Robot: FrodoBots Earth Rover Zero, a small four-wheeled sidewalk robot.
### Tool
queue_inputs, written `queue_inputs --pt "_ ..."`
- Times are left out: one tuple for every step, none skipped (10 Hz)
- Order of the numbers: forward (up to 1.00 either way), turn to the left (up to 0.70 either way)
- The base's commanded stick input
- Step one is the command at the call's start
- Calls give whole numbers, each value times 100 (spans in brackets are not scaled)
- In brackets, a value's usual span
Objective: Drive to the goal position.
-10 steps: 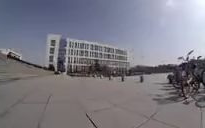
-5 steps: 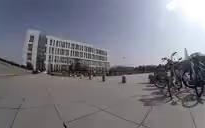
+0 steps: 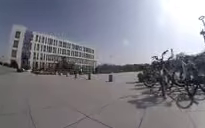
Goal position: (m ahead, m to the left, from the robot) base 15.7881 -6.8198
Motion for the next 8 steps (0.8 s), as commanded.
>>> queue_inputs --pt "50 0" --pt "50 0" --pt "50 0" --pt "50 -9" --pt "50 -20" --pt "50 -31" --pt "50 -42" --pt "50 -40"
